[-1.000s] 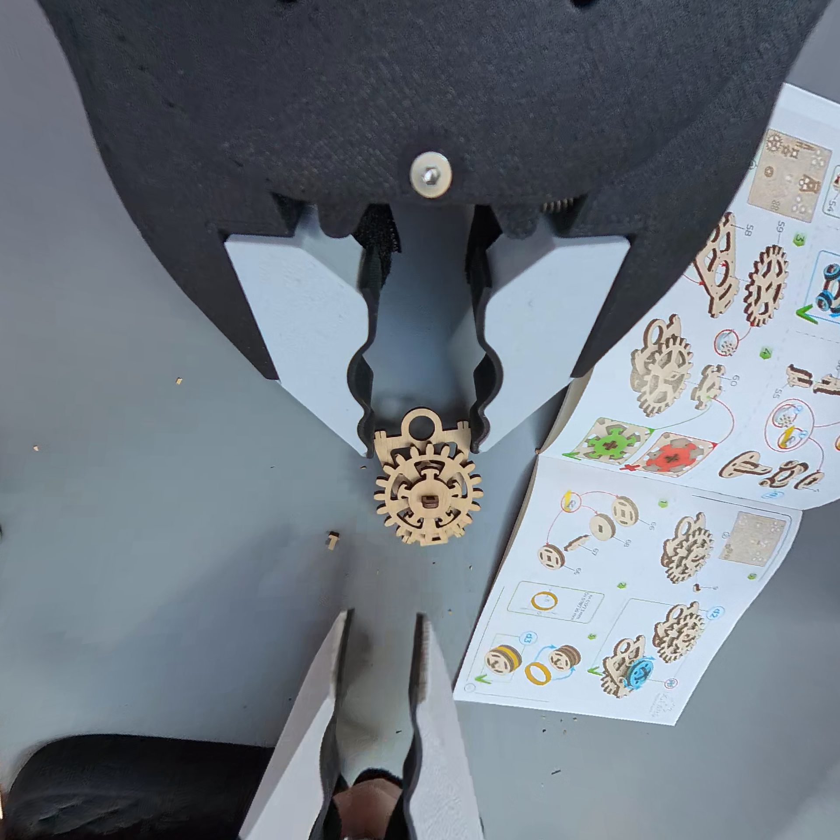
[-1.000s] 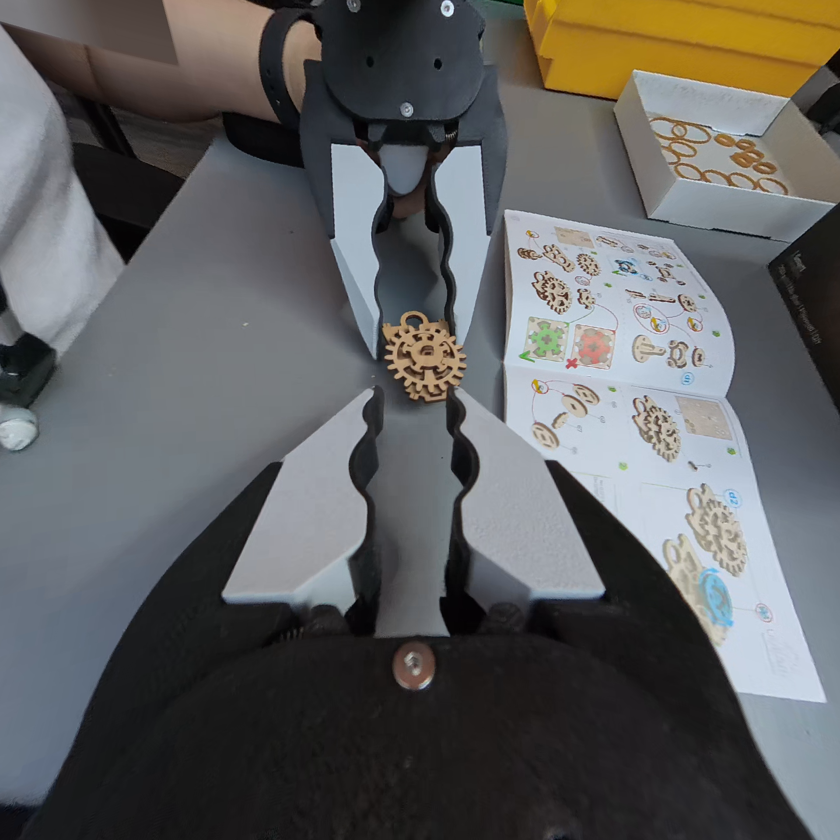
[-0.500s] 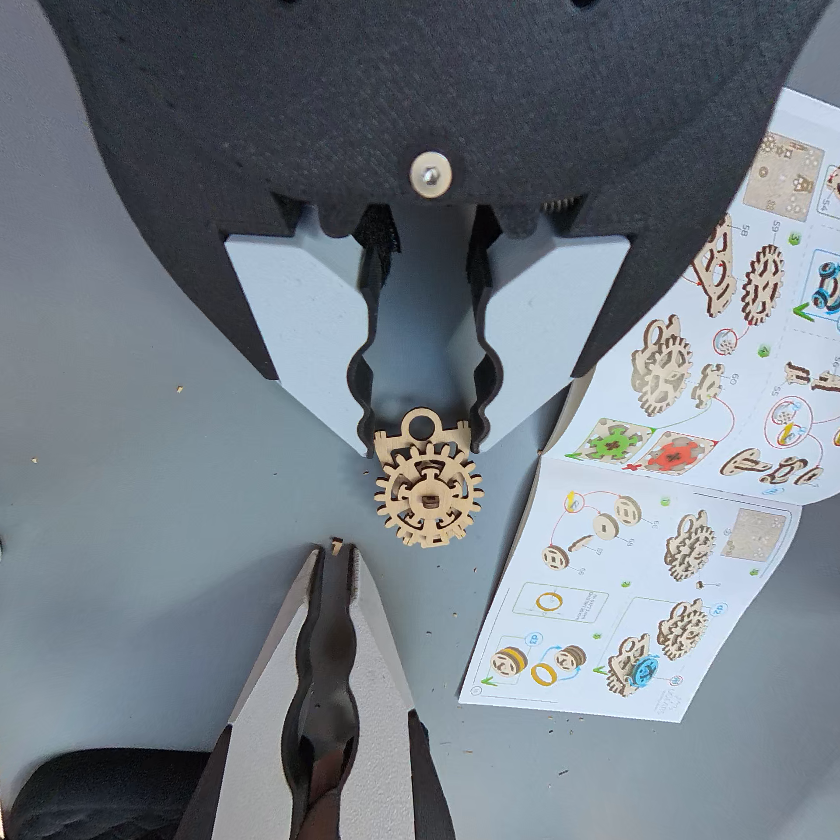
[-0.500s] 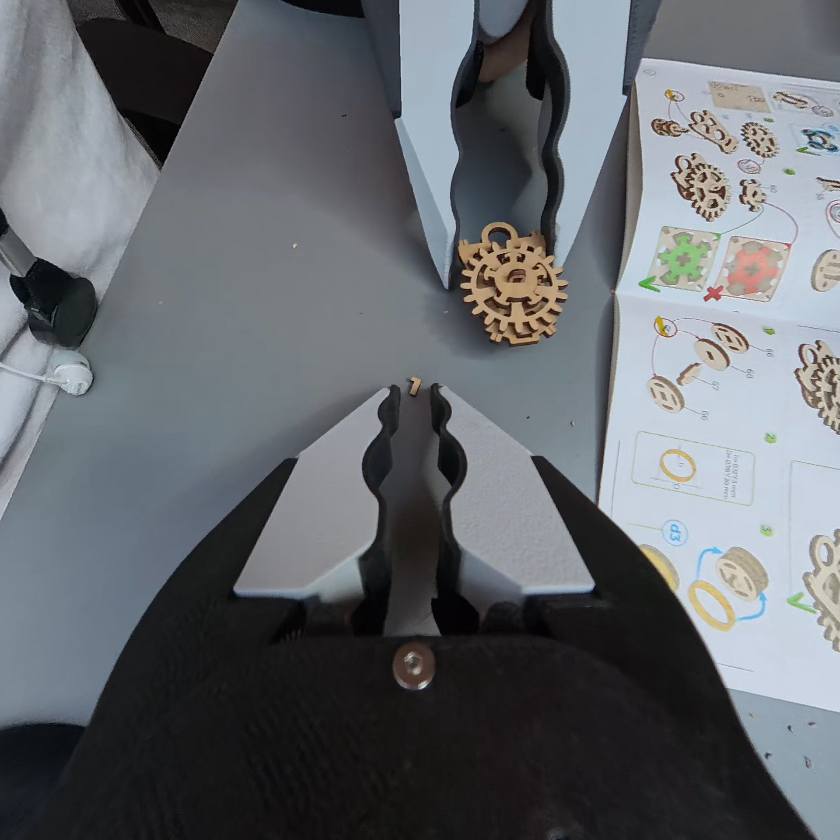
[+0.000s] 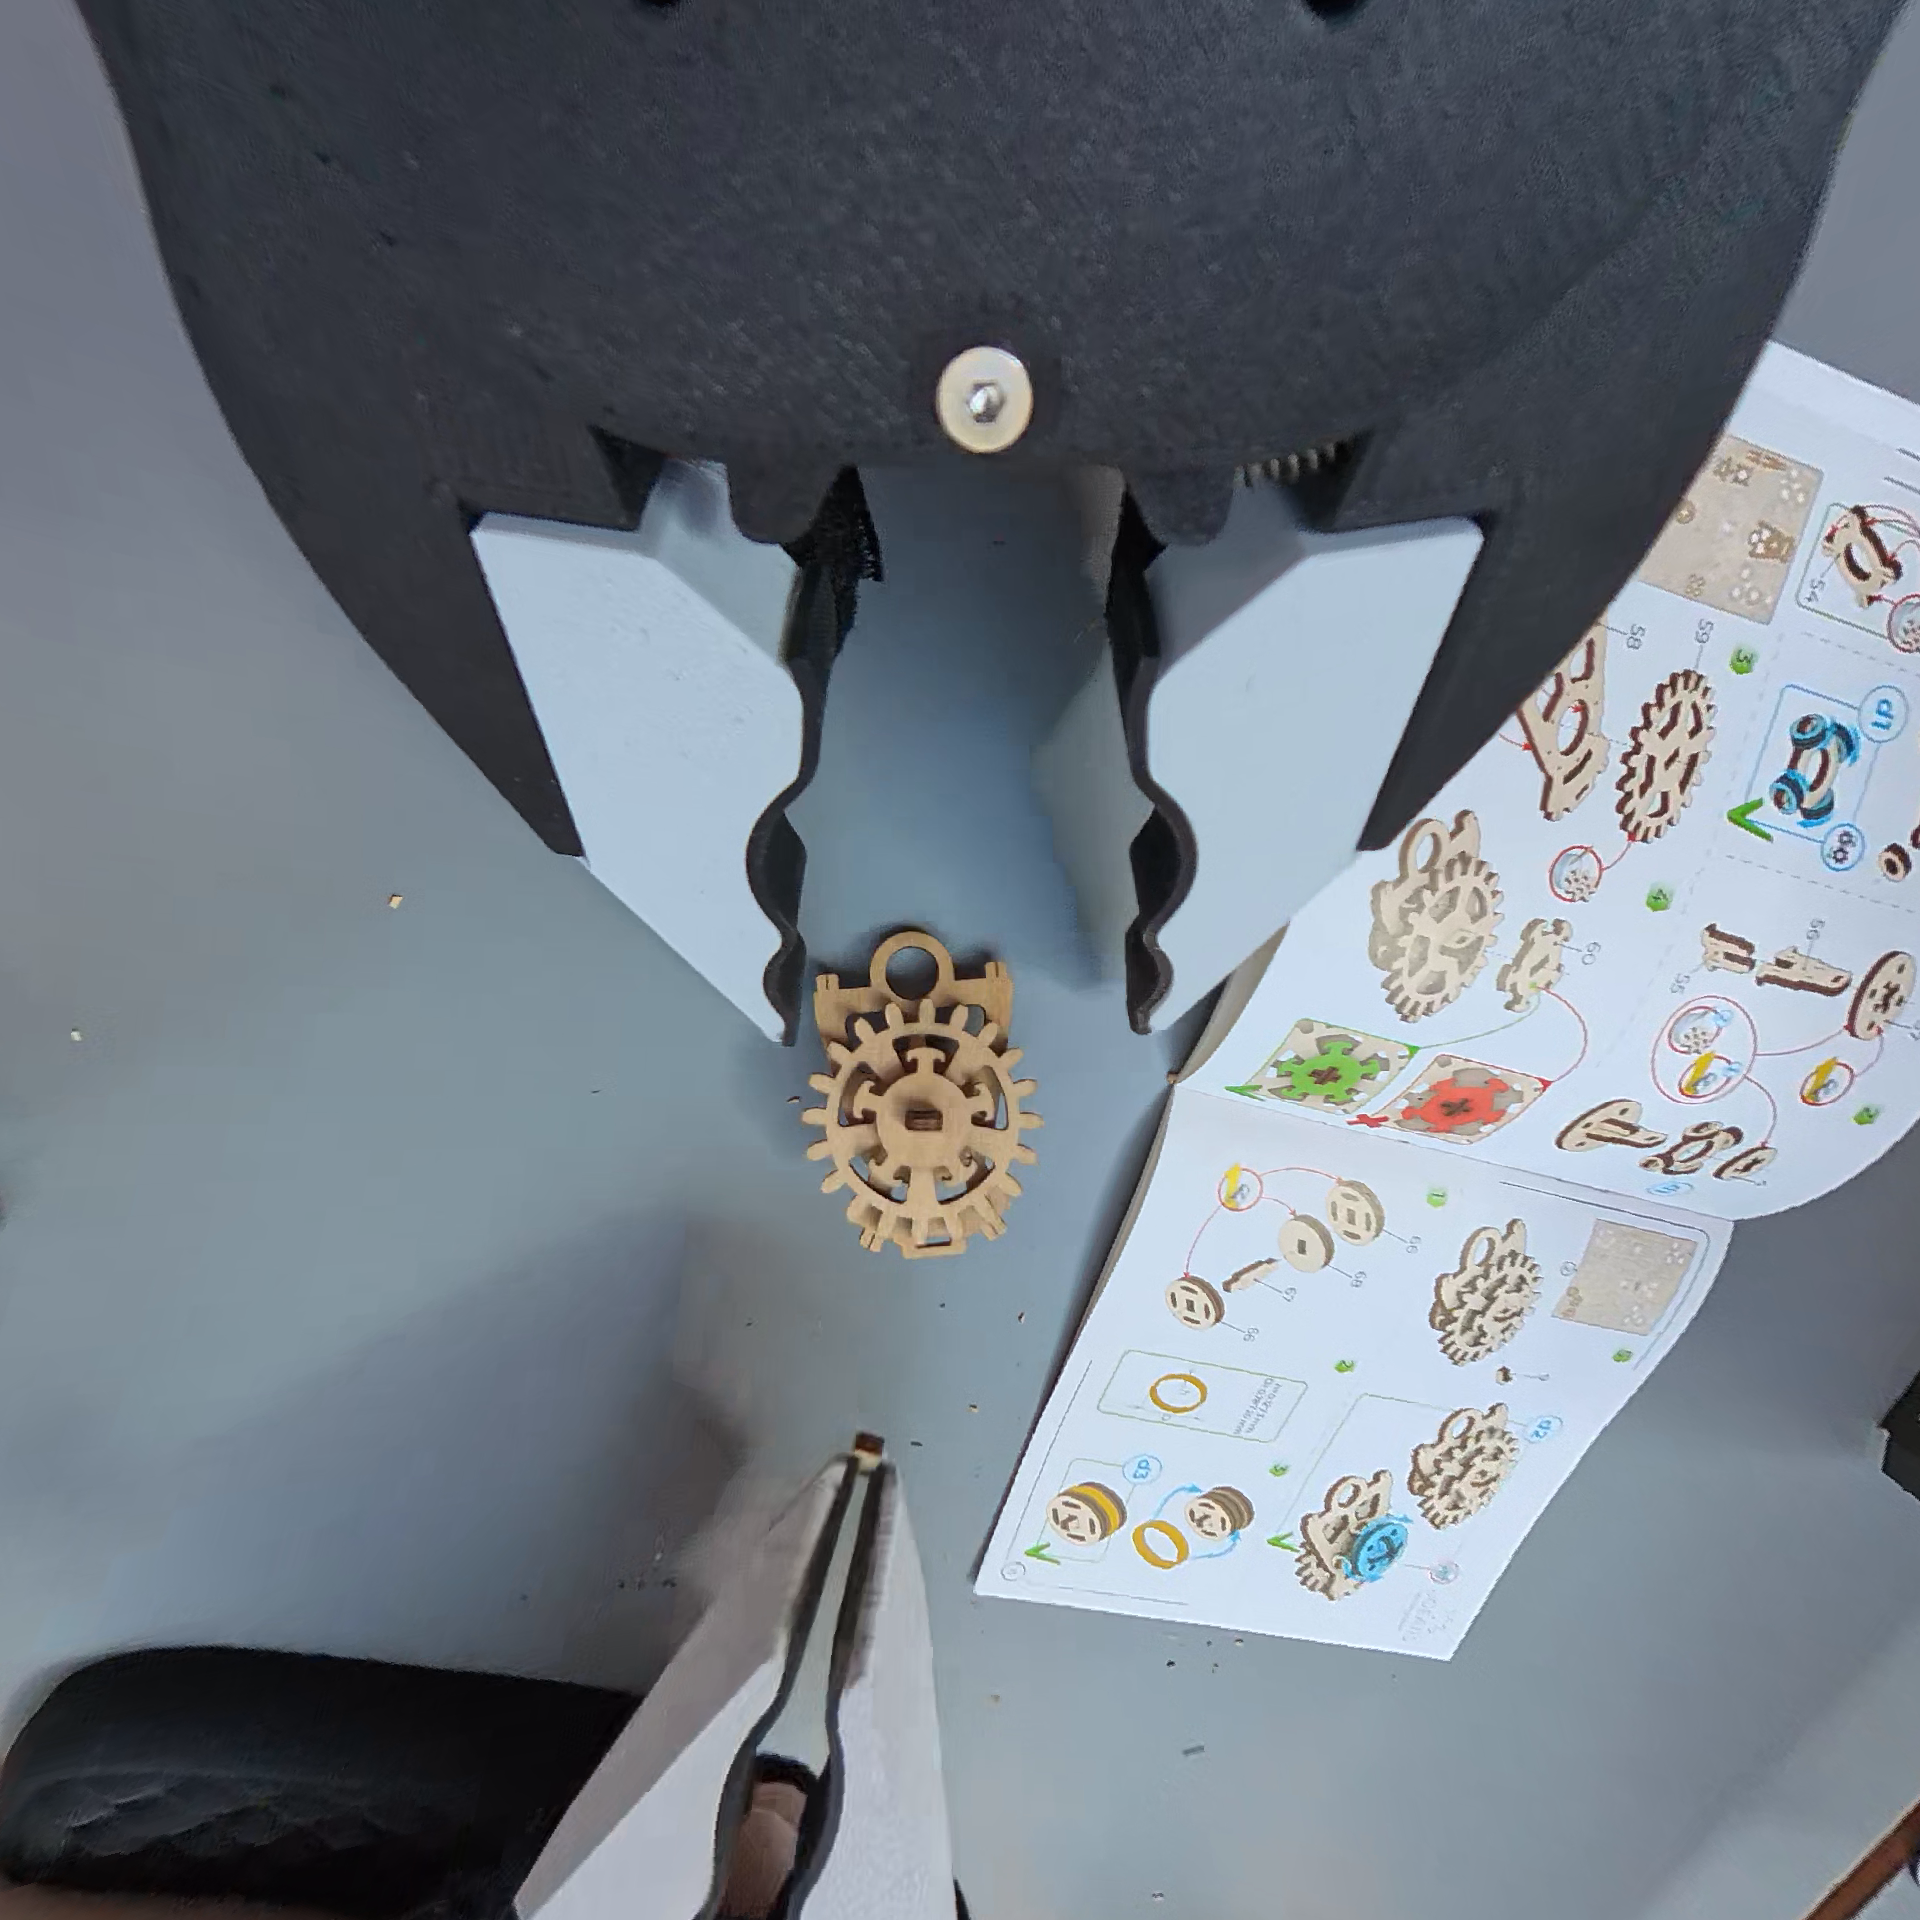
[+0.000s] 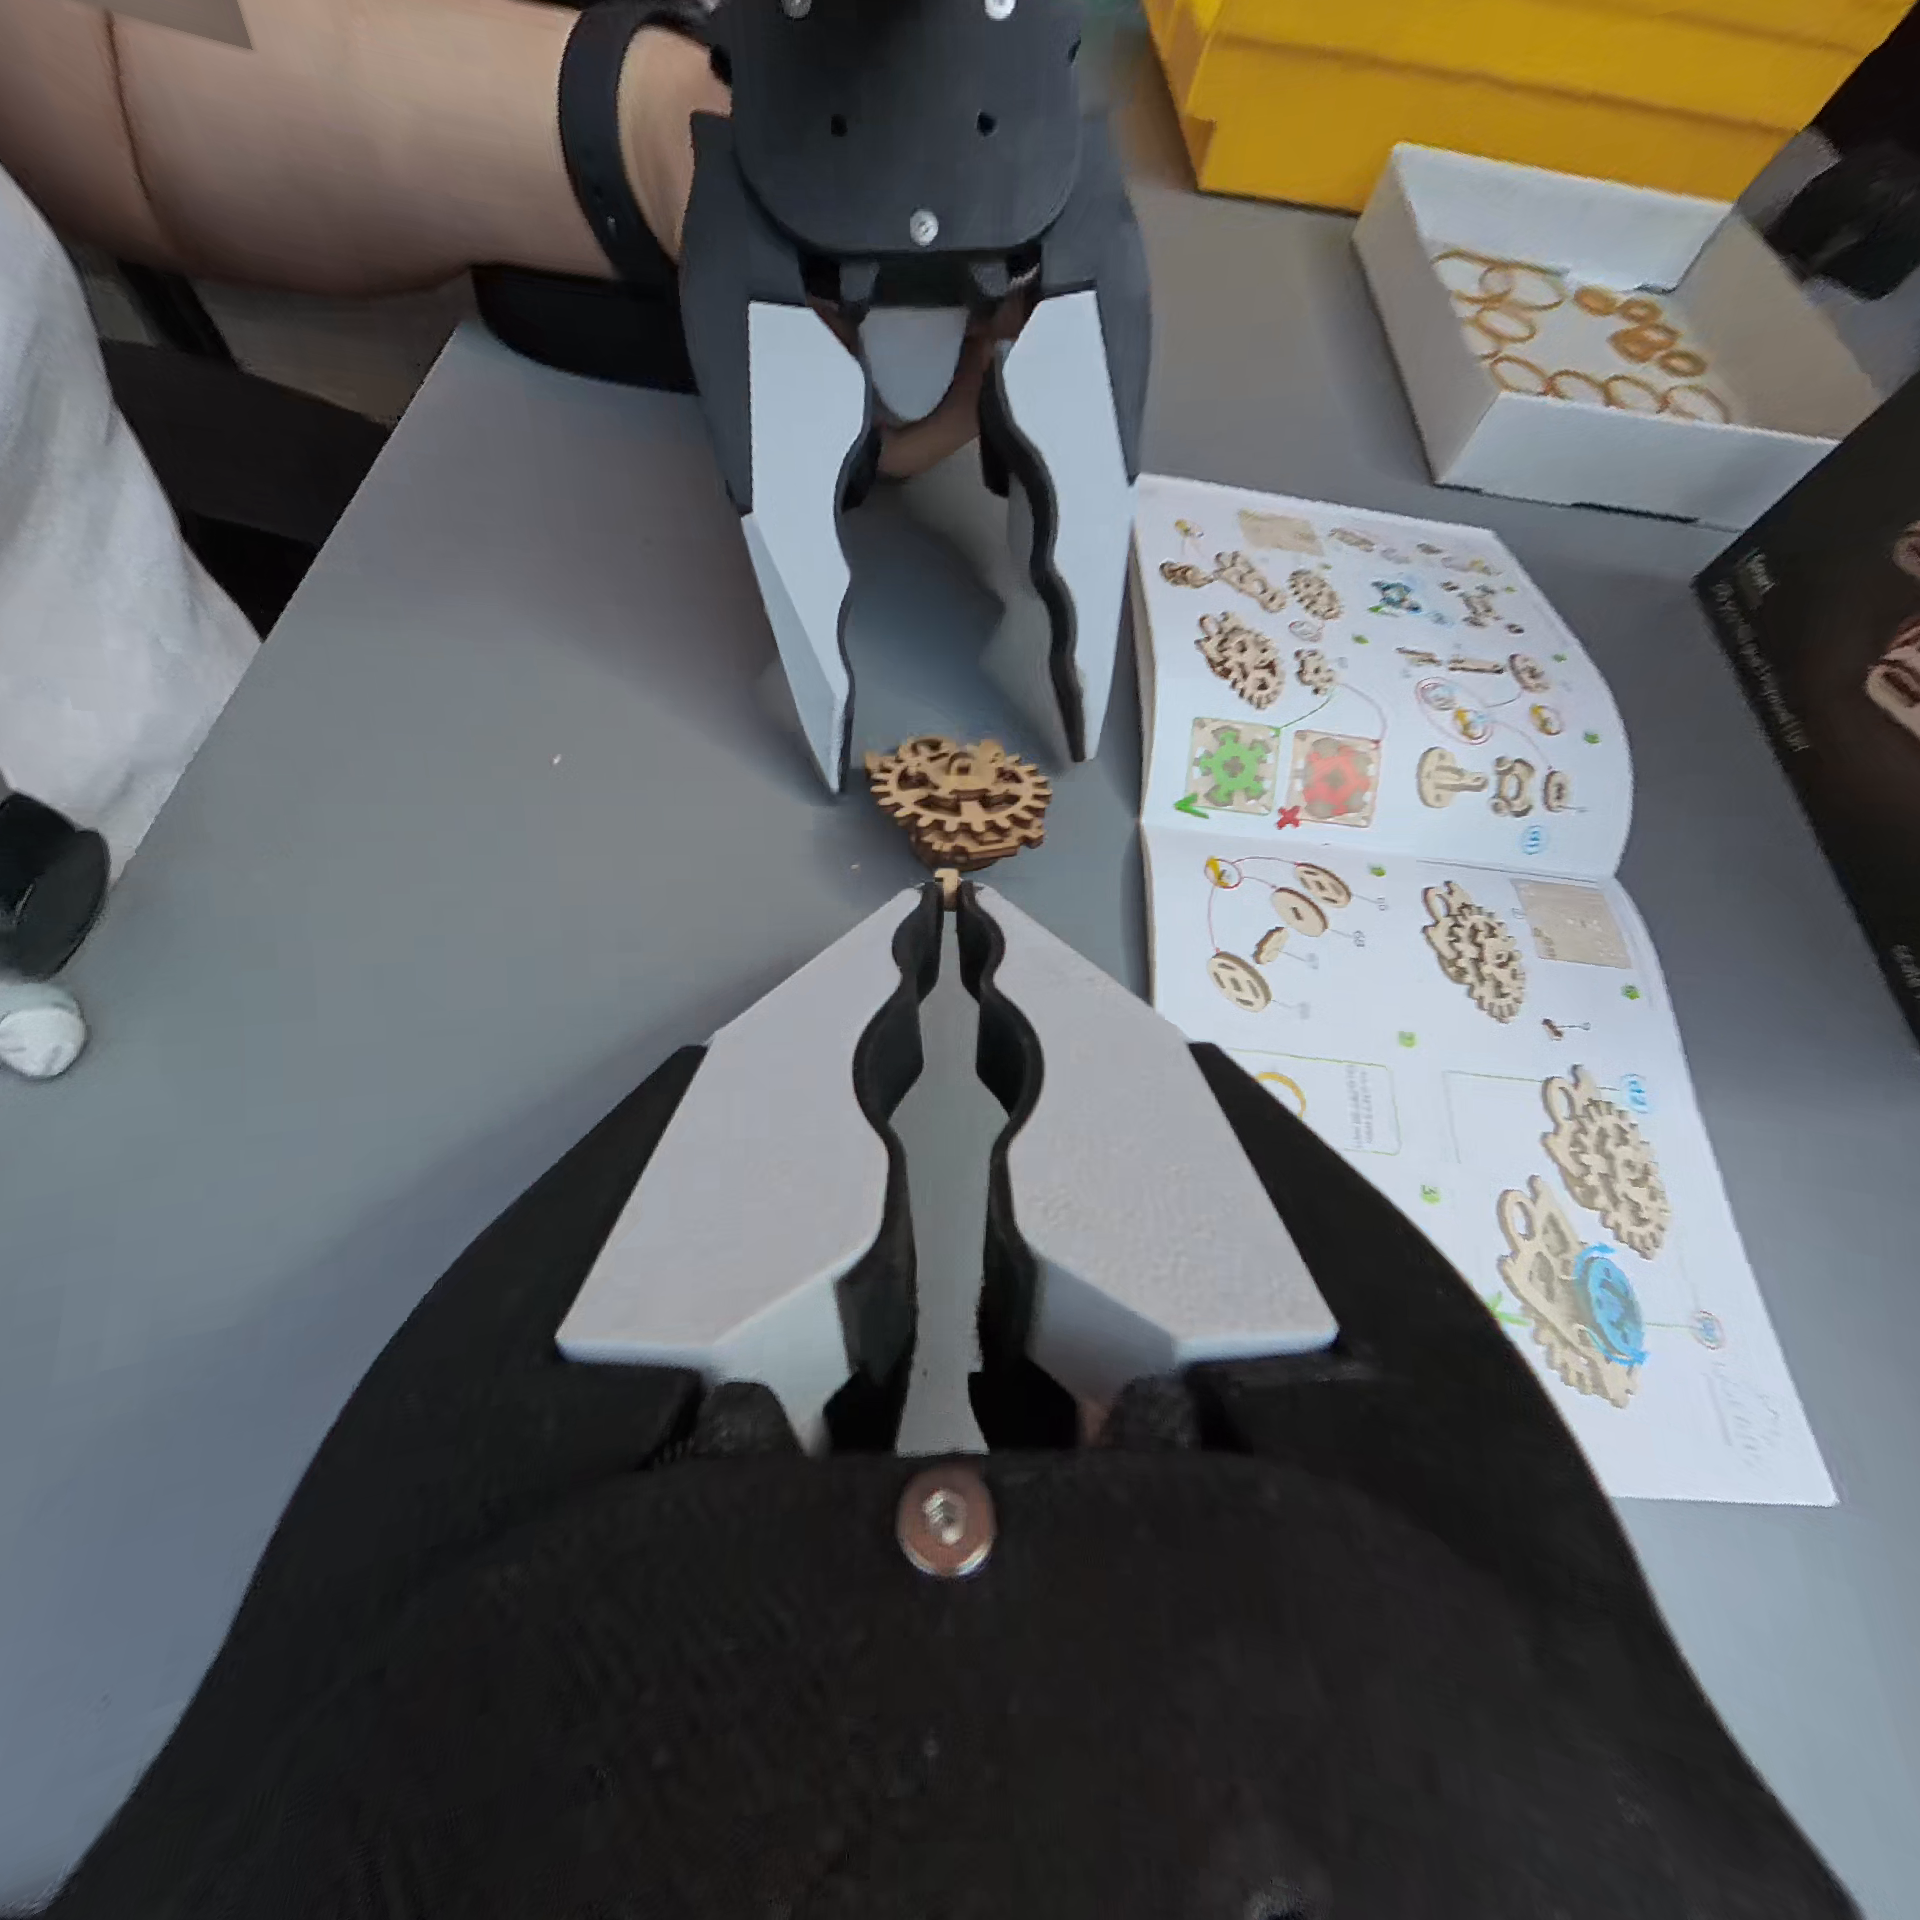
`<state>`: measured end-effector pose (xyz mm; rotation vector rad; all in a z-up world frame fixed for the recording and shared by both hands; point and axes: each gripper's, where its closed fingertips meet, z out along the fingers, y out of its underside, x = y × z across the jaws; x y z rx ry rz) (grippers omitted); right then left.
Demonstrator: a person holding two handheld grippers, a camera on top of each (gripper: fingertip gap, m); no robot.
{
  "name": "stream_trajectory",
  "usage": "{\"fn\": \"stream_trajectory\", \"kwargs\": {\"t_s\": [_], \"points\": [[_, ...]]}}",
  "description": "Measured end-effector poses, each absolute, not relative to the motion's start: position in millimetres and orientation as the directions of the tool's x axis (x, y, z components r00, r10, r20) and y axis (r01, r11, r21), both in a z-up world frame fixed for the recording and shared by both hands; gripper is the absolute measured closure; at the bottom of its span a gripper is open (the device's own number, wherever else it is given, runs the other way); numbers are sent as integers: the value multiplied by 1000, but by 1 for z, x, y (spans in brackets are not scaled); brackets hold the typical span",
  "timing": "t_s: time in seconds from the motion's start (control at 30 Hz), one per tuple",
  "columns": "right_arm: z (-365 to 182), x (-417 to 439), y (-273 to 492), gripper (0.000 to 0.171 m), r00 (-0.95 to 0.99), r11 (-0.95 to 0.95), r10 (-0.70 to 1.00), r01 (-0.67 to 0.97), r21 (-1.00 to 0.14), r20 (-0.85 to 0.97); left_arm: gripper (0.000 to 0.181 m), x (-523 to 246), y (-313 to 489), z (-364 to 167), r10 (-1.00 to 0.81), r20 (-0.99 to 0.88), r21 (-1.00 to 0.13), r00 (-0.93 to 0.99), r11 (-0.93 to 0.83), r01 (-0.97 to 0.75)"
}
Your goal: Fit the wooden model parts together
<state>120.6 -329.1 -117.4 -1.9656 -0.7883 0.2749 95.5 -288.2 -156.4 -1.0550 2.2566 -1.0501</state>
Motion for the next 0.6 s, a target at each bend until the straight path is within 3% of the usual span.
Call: {"fn": "stream_trajectory", "kwargs": {"t_s": [0.1, 0.23, 0.37, 0.47, 0.6], "points": [[-71, 127, -315, 170, 838, -151, 507, 315, -937, 199, 127, 99, -284, -127, -818, -49, -870, -573, 317, -378], [-36, 119, -307, 170, 891, -25, 424, 188, -982, 160, 139, 102, -284, -73, -850, -96, -965, -518, 207, -161], [-22, 108, -300, 170, 870, -55, 471, -137, -989, -147, 134, 105, -296, -38, -880, -176, -979, -441, 203, -15], [-14, 110, -299, 171, 780, -91, 513, -364, -927, -357, 143, 110, -300, -18, -903, -310, -951, -297, 295, 95], [-8, 118, -302, 170, 663, -117, 547, -543, -831, -511, 150, 120, -307, -21, -868, -463, -886, -176, 452, 103]]}}
